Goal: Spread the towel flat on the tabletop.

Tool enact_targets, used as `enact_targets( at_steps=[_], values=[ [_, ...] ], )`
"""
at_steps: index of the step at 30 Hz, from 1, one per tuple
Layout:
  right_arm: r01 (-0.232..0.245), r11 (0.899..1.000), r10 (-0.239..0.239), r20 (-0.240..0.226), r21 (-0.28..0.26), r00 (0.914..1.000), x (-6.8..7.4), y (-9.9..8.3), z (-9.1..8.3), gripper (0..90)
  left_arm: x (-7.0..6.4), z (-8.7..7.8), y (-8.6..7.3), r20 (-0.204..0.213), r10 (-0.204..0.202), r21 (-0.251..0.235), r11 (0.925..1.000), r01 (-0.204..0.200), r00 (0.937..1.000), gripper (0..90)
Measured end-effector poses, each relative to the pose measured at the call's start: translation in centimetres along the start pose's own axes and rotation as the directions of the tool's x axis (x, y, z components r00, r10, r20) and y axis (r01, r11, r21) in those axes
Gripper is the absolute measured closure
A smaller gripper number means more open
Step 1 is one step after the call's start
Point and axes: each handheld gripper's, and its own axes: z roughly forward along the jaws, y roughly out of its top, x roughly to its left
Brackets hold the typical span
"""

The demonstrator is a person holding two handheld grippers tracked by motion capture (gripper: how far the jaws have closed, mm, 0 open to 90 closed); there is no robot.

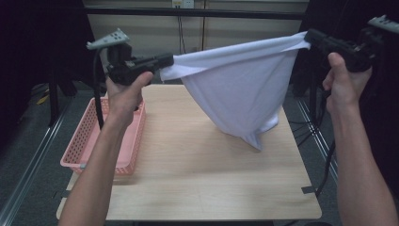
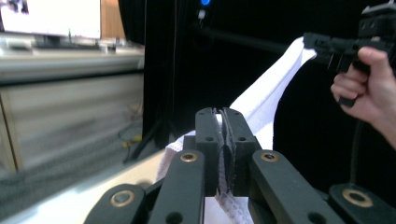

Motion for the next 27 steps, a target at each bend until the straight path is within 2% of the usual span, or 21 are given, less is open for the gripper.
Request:
enact_targets(
  at_steps=[1,2,4,5,6,7,8,9,10,11,13,16,18,19,21,22,23,24,25,26,27],
  values=[
    [0.013,1.0,-0.013,-0.009,-0.014,0.9999,0.5,0.5,-0.5,88.3,-0.6,-0.6,0.3,-0.003,0.023,0.006,0.9997,-0.023,0.9997,86.2],
    [0.039,0.999,-0.039,-0.021,-0.004,0.999,1.5,0.3,-1.5,88.4,-1.5,-1.5,-0.4,0.001,0.033,0.027,0.9991,-0.033,0.9994,86.2],
    [0.052,0.998,-0.051,-0.041,0.032,0.9979,2.2,-1.4,-2.5,88.3,-1.7,-1.9,-1.2,0.005,0.027,0.047,0.9985,-0.027,0.9996,86.1],
    [0.05,0.997,-0.048,-0.052,0.05,0.9975,2.4,-2.6,-3.1,88.4,-2.1,-2.5,-3.8,0.018,0.013,0.082,0.9966,-0.014,0.9998,86.1],
    [0.05,0.997,-0.048,-0.052,0.05,0.9975,2.4,-2.6,-3.1,88.4,-2.1,-2.5,-3.8,0.018,0.013,0.082,0.9966,-0.014,0.9998,86.0],
    [0.05,0.993,-0.043,-0.072,0.103,0.9965,3.0,-5.7,-4.6,88.4,-2.3,-2.9,-5.3,0.028,0.002,0.106,0.9944,-0.005,0.9996,86.0],
    [0.05,0.993,-0.043,-0.072,0.103,0.9965,3.0,-5.7,-4.6,88.4,-2.5,-3.1,-6.9,0.043,-0.01,0.133,0.9911,0.004,0.999,86.0],
    [0.05,0.99,-0.04,-0.08,0.131,0.996,3.3,-7.3,-5.4,88.4,-3.0,-3.7,-10.0,0.054,-0.04,0.168,0.9854,0.031,0.9977,86.0],
    [0.037,0.982,-0.019,-0.099,0.186,0.9949,3.8,-10.3,-7.0,88.4,-3.2,-4.0,-11.4,0.072,-0.055,0.179,0.9829,0.041,0.9959,85.9],
    [0.029,0.979,-0.008,-0.102,0.204,0.9947,4.1,-11.6,-7.8,88.4,-3.5,-4.3,-13.2,0.081,-0.072,0.203,0.9776,0.054,0.9941,85.9],
    [0.01,0.969,0.019,-0.117,0.248,0.993,4.6,-14.8,-9.9,88.4,-4.3,-4.9,-16.7,0.104,-0.111,0.259,0.9626,0.081,0.9884,85.7],
    [-0.031,0.954,0.073,-0.13,0.298,0.9888,5.7,-19.1,-12.8,88.4,-5.8,-5.6,-20.9,0.102,-0.156,0.314,0.9422,0.117,0.9826,85.5],
    [-0.031,0.937,0.081,-0.13,0.348,0.9883,6.6,-21.6,-14.2,88.3,-6.7,-6.1,-22.9,0.09,-0.142,0.372,0.923,0.099,0.9857,85.1],
    [-0.03,0.928,0.086,-0.135,0.371,0.9871,7.0,-22.4,-14.7,88.3,-7.2,-6.5,-24.2,0.096,-0.153,0.411,0.9062,0.101,0.9835,85.0],
    [-0.024,0.902,0.093,-0.14,0.431,0.9858,7.9,-24.7,-16.1,88.2,-8.0,-7.5,-26.3,0.09,-0.204,0.453,0.8801,0.143,0.9748,84.0],
    [-0.032,0.89,0.111,-0.148,0.454,0.9828,8.3,-25.8,-16.9,87.8,-8.2,-7.8,-27.0,0.092,-0.213,0.462,0.8747,0.148,0.9726,83.6],
    [-0.035,0.884,0.116,-0.147,0.466,0.9823,8.5,-26.4,-17.3,86.4,-8.4,-8.2,-27.7,0.088,-0.228,0.479,0.8632,0.159,0.9698,83.3],
    [-0.008,0.872,0.097,-0.156,0.49,0.9829,8.7,-27.0,-17.5,81.5,-8.6,-8.4,-28.3,0.086,-0.237,0.5,0.8506,0.164,0.9678,81.5],
    [0.017,0.857,0.08,-0.165,0.515,0.983,8.7,-27.4,-17.6,74.3,-8.6,-8.7,-28.6,0.085,-0.231,0.517,0.8416,0.155,0.9693,77.9],
    [0.015,0.847,0.08,-0.156,0.531,0.9844,8.5,-27.6,-17.5,67.2,-8.5,-8.9,-28.8,0.077,-0.219,0.522,0.8401,0.148,0.9725,73.1],
    [0.009,0.844,0.088,-0.155,0.536,0.9839,8.3,-27.8,-17.5,66.2,-8.1,-9.1,-28.9,0.057,-0.229,0.51,0.8433,0.169,0.9718,71.2]
  ],
)
